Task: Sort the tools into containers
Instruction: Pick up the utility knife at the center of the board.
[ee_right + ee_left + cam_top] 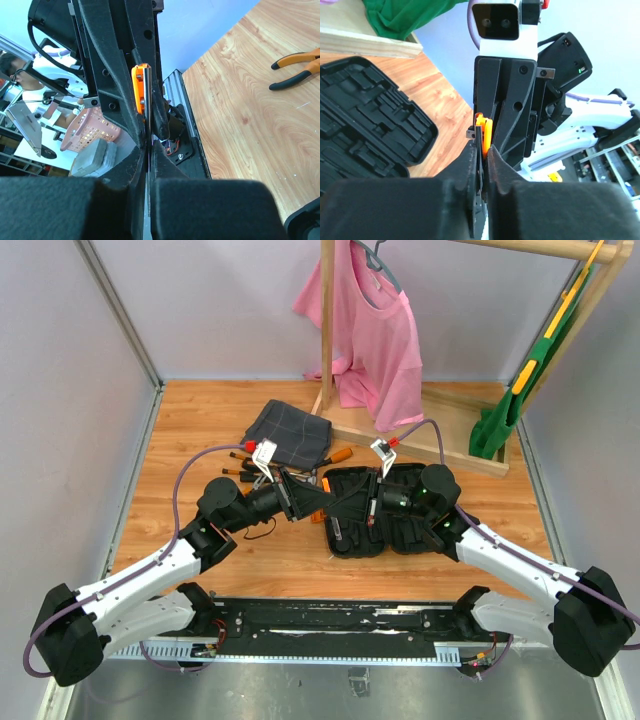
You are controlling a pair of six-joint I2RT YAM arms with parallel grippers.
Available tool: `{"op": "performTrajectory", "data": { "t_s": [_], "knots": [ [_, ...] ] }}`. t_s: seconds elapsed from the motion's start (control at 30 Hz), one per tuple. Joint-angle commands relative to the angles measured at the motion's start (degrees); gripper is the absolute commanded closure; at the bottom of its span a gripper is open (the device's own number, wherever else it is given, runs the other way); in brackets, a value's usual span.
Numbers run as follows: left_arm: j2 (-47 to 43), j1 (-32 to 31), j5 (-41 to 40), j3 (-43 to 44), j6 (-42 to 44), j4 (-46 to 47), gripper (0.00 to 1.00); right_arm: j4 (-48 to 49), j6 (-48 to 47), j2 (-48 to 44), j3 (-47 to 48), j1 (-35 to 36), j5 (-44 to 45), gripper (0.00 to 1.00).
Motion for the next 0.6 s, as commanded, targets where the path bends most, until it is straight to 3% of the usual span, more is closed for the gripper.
{"op": "performTrajectory", "data": {
  "t_s": [0.0,0.07,0.2,0.23,0.37,0.57],
  "knots": [
    [-1.20,0.09,1.30,-0.18,-0.97,4.12,0.98,2.22,0.58,-1.35,-0.78,0.54,-0.40,0.97],
    [-1.40,0.09,0.80,-0.15,-1.04,3.65,0.99,0.16,-0.43,-1.95,-0.61,0.51,0.30,0.86],
    [-1.47,0.11,-0.70,0.65,-0.47,1.18,1.00,-7.98,-5.66,-4.28,0.36,0.47,2.80,0.44],
    [-1.57,0.09,-1.15,0.85,-0.32,0.60,1.00,-9.83,-6.87,-5.12,0.56,0.50,3.67,0.38],
    [-1.37,0.09,-4.32,1.92,0.53,-3.10,1.00,-17.93,-12.12,-8.84,1.49,0.52,8.08,0.26],
    [1.80,0.09,-10.24,6.56,1.78,-14.36,1.00,-29.16,-21.34,-13.45,3.95,3.22,21.74,0.25]
  ]
}}
